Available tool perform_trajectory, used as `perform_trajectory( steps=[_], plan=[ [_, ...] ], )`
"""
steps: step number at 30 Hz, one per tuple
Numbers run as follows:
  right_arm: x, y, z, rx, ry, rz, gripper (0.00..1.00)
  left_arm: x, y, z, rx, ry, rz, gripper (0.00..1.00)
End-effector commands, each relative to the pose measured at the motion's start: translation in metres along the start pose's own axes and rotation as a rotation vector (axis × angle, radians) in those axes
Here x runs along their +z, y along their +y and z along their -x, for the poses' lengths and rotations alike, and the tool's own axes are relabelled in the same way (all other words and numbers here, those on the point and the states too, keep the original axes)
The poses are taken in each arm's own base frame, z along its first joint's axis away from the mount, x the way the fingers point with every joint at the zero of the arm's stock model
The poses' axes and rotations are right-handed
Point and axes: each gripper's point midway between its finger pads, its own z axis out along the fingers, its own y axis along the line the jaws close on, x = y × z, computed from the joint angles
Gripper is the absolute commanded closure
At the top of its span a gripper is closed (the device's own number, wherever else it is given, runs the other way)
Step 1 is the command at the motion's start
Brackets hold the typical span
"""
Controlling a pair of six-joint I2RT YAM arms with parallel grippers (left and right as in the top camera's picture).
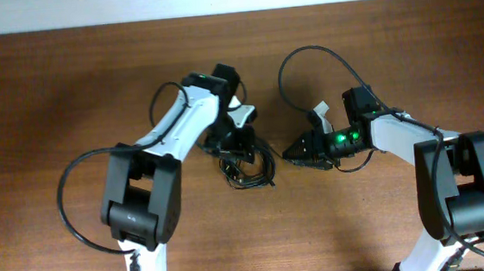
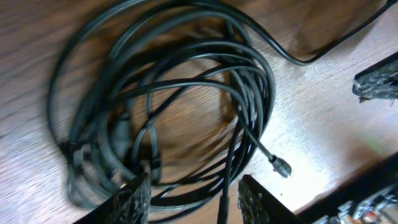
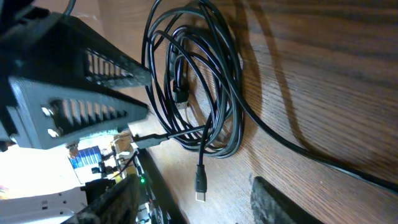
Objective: Untangle cables
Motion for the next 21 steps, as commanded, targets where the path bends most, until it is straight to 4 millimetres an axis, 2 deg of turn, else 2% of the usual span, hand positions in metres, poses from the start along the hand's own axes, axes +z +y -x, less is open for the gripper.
perform_trajectory(
  steps=[1, 4, 6, 7, 10, 11, 14, 16, 18, 20, 21],
  plan=[
    [-0.005, -0.01, -0.001, 0.032, -0.009, -0.011, 0.54, 0.011, -0.018, 0.0, 0.058, -0.005, 0.061, 0.51],
    [-0.031, -0.032, 0.003, 0.143, -0.061, -0.052, 0.54, 0.014, -0.013, 0.017, -0.064, -0.093, 0.183, 0.51],
    [-0.05, -0.063, -0.004, 0.247, -0.09, -0.151, 0.52, 0.017, -0.016, 0.033, -0.142, -0.164, 0.187, 0.56],
    [-0.053, -0.069, -0.008, 0.258, -0.094, -0.161, 0.5, 0.021, -0.017, 0.036, -0.169, -0.17, 0.184, 0.57],
    [-0.053, -0.071, -0.009, 0.253, -0.096, -0.161, 0.49, 0.051, -0.019, 0.038, -0.156, -0.135, 0.194, 0.61],
    [-0.053, -0.071, -0.008, 0.251, -0.098, -0.161, 0.49, 0.057, -0.019, 0.038, -0.152, -0.128, 0.199, 0.7],
    [-0.053, -0.071, -0.008, 0.248, -0.1, -0.161, 0.48, 0.067, -0.017, 0.041, -0.149, -0.125, 0.204, 0.71],
    [-0.053, -0.071, -0.008, 0.248, -0.099, -0.161, 0.47, 0.067, -0.017, 0.042, -0.148, -0.128, 0.203, 0.81],
    [-0.053, -0.071, -0.008, 0.249, -0.099, -0.161, 0.44, 0.069, -0.017, 0.041, -0.146, -0.126, 0.203, 0.81],
    [-0.053, -0.071, -0.01, 0.251, -0.093, -0.161, 0.43, 0.072, -0.018, 0.037, -0.142, -0.112, 0.207, 0.75],
    [-0.053, -0.071, -0.01, 0.25, -0.091, -0.162, 0.42, 0.072, -0.018, 0.035, -0.142, -0.107, 0.209, 0.69]
  ],
)
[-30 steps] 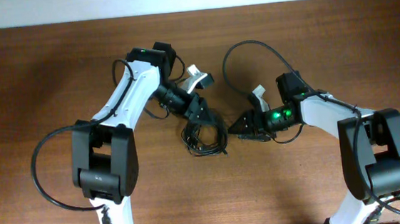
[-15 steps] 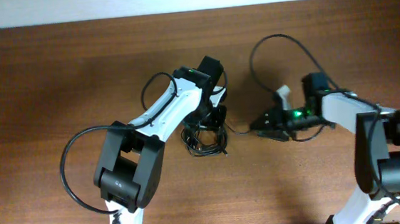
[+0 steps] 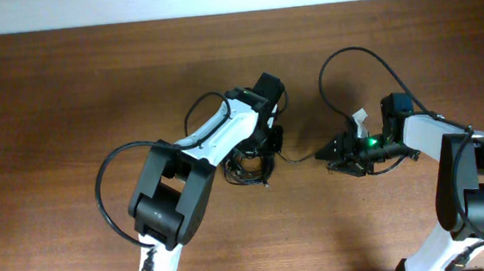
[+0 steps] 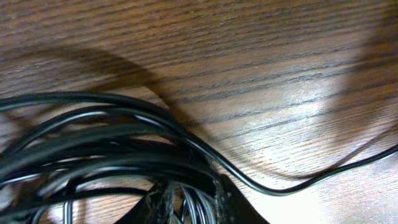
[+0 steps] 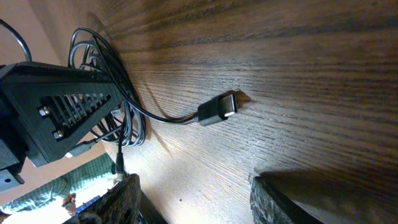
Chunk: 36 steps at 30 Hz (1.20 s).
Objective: Untangle cables
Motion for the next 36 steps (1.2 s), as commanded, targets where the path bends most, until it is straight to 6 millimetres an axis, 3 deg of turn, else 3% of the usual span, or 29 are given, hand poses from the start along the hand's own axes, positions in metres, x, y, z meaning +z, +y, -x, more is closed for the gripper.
perform_trajectory(
  steps=[1, 2, 6, 8, 11, 17, 18, 19, 21, 22, 25, 27, 28, 30, 31, 34, 36],
  plan=[
    [0.003, -0.006, -0.005, 0.0, 0.015, -0.012, 0.39, 0.023, 0.008, -0.015, -0.002, 0.061, 0.044, 0.55],
    [0.004, -0.005, -0.006, -0.003, 0.018, -0.013, 0.36, 0.023, 0.008, -0.015, -0.002, 0.061, 0.044, 0.42],
    [0.011, -0.001, -0.006, -0.046, 0.023, -0.021, 0.32, 0.024, 0.004, -0.012, 0.0, 0.051, 0.026, 0.4],
    [0.015, 0.002, -0.005, -0.068, 0.025, -0.021, 0.29, 0.024, 0.001, -0.012, 0.001, 0.053, 0.007, 0.25],
    [0.016, 0.003, -0.006, -0.074, 0.028, -0.022, 0.27, 0.023, -0.005, -0.012, 0.001, 0.058, -0.028, 0.11],
    [0.016, 0.003, -0.006, -0.074, 0.028, -0.022, 0.26, 0.021, 0.003, 0.005, -0.118, 0.005, -0.032, 0.12],
    [0.016, 0.003, -0.006, -0.073, 0.028, -0.022, 0.26, 0.021, 0.009, 0.009, -0.148, -0.022, 0.006, 0.16],
    [0.016, 0.003, -0.006, -0.073, 0.028, -0.022, 0.26, 0.021, 0.011, 0.011, -0.148, -0.031, 0.018, 0.27],
    [0.016, 0.003, -0.006, -0.074, 0.028, -0.022, 0.26, 0.023, 0.009, 0.009, -0.148, -0.03, 0.024, 0.54],
    [0.016, 0.003, -0.006, -0.074, 0.028, -0.022, 0.26, 0.023, 0.007, 0.008, -0.142, -0.031, 0.024, 0.6],
    [0.016, 0.003, -0.006, -0.073, 0.028, -0.022, 0.26, 0.025, 0.001, 0.006, -0.125, -0.032, 0.024, 0.62],
    [0.016, 0.003, -0.006, -0.073, 0.028, -0.022, 0.26, 0.025, -0.003, 0.005, -0.116, -0.031, 0.024, 0.76],
    [0.016, 0.003, -0.006, -0.073, 0.028, -0.022, 0.26, 0.025, -0.003, 0.004, -0.115, -0.03, 0.023, 0.95],
    [0.016, 0.003, -0.006, -0.072, 0.029, -0.022, 0.26, 0.024, -0.002, 0.003, -0.119, -0.023, 0.023, 1.0],
    [0.015, 0.001, -0.009, -0.048, 0.037, -0.023, 0.31, -0.002, -0.005, 0.009, -0.077, -0.028, 0.001, 1.0],
    [0.009, 0.003, -0.01, -0.038, 0.039, 0.014, 0.3, -0.045, -0.026, 0.015, 0.123, -0.054, -0.157, 1.0],
    [-0.001, 0.022, -0.013, -0.118, 0.039, 0.164, 0.26, -0.088, -0.04, 0.013, 0.256, -0.099, -0.308, 1.0]
  ],
)
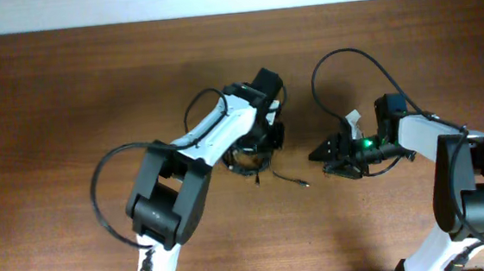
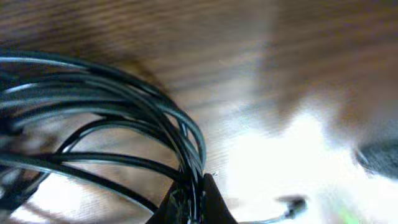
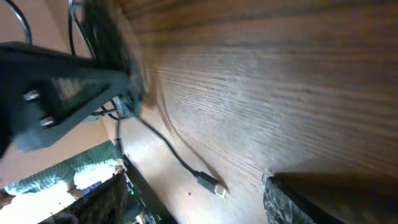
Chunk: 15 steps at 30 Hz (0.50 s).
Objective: Untangle cables
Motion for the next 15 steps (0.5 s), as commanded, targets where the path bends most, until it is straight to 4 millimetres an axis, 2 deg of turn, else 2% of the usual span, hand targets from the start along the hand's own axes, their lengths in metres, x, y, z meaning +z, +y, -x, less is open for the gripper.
perform_trajectory(
  steps=[1, 5, 7, 10, 13, 15],
  plan=[
    [-0.008, 0.014, -0.003, -0.082, -0.002, 0.141, 0.23, -0.089, -0.047, 0.007, 0.314, -0.136, -0.314, 1.0],
    [-0.009, 0.018, -0.003, -0.078, -0.001, 0.163, 0.13, -0.139, -0.084, -0.006, 0.52, -0.203, -0.654, 1.0],
    [-0.012, 0.031, -0.006, -0.084, 0.006, 0.242, 0.12, -0.153, -0.093, -0.01, 0.58, -0.231, -0.767, 1.0],
    [-0.022, 0.061, -0.014, -0.167, 0.005, 0.429, 0.16, -0.159, -0.098, -0.015, 0.601, -0.231, -0.821, 1.0],
    [-0.024, 0.065, -0.015, -0.169, 0.003, 0.456, 0.27, -0.159, -0.096, -0.023, 0.583, -0.196, -0.832, 1.0],
    [-0.029, 0.074, -0.016, -0.16, 0.003, 0.514, 0.29, -0.158, -0.095, -0.027, 0.567, -0.177, -0.833, 1.0]
  ],
)
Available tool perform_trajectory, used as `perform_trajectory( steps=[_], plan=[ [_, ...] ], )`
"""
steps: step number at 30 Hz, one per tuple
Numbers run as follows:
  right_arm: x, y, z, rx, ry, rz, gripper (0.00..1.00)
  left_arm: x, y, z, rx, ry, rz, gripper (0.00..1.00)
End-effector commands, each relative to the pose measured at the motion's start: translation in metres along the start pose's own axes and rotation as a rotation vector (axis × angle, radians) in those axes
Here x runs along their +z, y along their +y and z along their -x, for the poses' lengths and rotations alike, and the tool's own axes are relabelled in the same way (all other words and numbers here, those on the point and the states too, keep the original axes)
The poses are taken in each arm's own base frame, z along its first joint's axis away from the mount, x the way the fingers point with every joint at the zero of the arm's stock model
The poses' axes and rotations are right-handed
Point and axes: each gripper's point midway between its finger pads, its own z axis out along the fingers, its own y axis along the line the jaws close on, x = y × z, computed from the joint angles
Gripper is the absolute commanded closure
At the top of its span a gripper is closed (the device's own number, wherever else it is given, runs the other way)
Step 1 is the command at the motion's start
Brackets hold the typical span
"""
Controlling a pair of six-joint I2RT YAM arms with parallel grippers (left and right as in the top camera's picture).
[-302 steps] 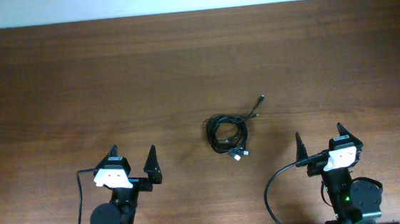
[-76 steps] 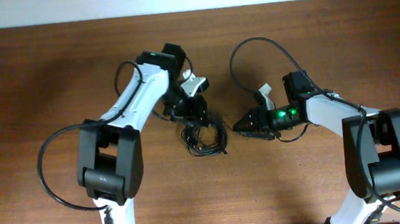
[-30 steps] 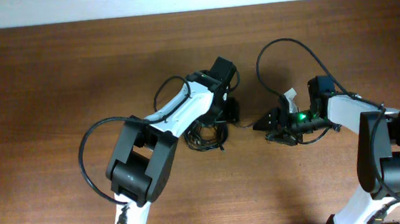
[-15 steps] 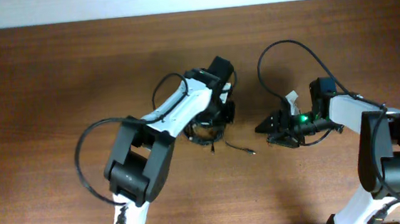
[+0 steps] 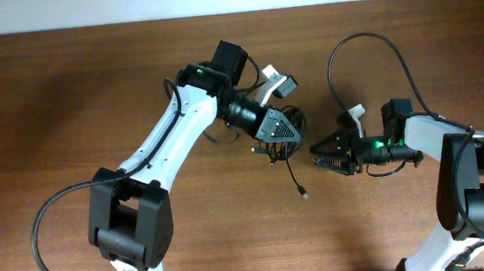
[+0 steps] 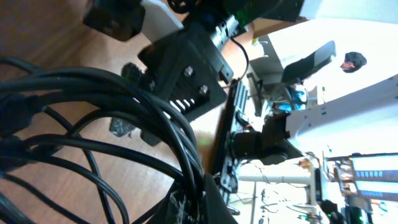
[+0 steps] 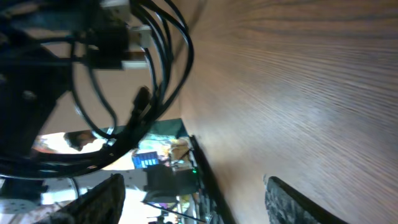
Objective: Untangle cables
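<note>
The tangled black cable bundle [image 5: 282, 143] hangs above the brown table [image 5: 67, 106]. My left gripper [image 5: 289, 134] is shut on its strands, which the left wrist view shows pinched between the fingers [image 6: 193, 200]. One loose end with a plug [image 5: 304, 195] dangles below the bundle. My right gripper [image 5: 316, 153] stands open just right of the bundle, nothing between its fingers. In the right wrist view the bundle [image 7: 155, 74] hangs ahead of the wide-apart gripper [image 7: 191, 184].
The right arm's own black lead [image 5: 365, 44] loops over the table behind it. The table's far edge [image 5: 232, 15] meets a white wall. The right gripper's dark body [image 6: 183, 65] shows close behind the cables in the left wrist view.
The left gripper has risen from the table with the bundle and now points right toward the right gripper. The loose plug end, then lying on the table, now dangles. The right gripper stays open.
First both grippers were open at the bundle lying on the table. Then the left was shut on the bundle and the right had drawn back to the right, a plug end stretched toward it. The end later lay loose, and now the bundle is lifted.
</note>
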Motion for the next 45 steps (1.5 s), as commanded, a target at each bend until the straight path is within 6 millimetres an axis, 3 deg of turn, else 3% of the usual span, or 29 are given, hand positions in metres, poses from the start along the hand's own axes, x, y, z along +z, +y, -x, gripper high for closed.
perform_trajectory(
  steps=[1, 6, 8, 11, 15, 29, 32, 35, 36, 38, 41, 45],
  plan=[
    [-0.001, 0.018, 0.001, -0.011, -0.016, 0.121, 0.29, -0.006, -0.013, 0.002, 0.023, -0.015, -0.044, 1.0],
    [0.001, 0.027, -0.001, -0.01, -0.009, 0.171, 0.34, -0.004, -0.021, -0.002, -0.003, -0.006, -0.086, 1.0],
    [0.004, 0.033, -0.002, -0.003, 0.001, 0.198, 0.43, -0.005, -0.026, 0.0, -0.001, -0.018, -0.121, 1.0],
    [0.004, 0.033, -0.001, 0.042, 0.005, 0.198, 0.49, -0.005, -0.029, 0.001, -0.002, -0.022, -0.134, 1.0],
    [0.004, 0.039, 0.005, 0.01, 0.007, 0.198, 0.48, -0.005, -0.028, 0.002, 0.0, -0.025, -0.133, 1.0],
    [0.049, 0.068, 0.01, -0.124, 0.149, 0.202, 0.48, -0.005, -0.028, 0.004, -0.015, -0.03, -0.135, 1.0],
    [0.061, 0.066, 0.017, -0.144, 0.162, 0.165, 0.7, -0.005, -0.028, 0.004, -0.016, -0.03, -0.135, 1.0],
    [0.066, 0.045, 0.029, -0.097, 0.115, 0.022, 0.96, -0.005, -0.028, 0.004, -0.016, -0.03, -0.134, 1.0],
    [0.066, 0.043, 0.03, -0.1, 0.111, 0.013, 0.96, -0.005, -0.027, 0.004, -0.015, -0.029, -0.129, 1.0],
    [0.063, 0.042, 0.032, -0.167, 0.099, 0.016, 0.96, -0.004, -0.017, -0.001, -0.028, -0.005, -0.066, 1.0],
    [0.045, 0.038, 0.03, -0.141, 0.078, 0.032, 0.96, -0.012, 0.021, -0.025, -0.164, 0.084, 0.154, 1.0],
    [0.026, 0.039, 0.023, -0.14, 0.055, 0.074, 0.96, -0.029, 0.047, -0.031, -0.224, 0.087, 0.278, 1.0]
  ],
)
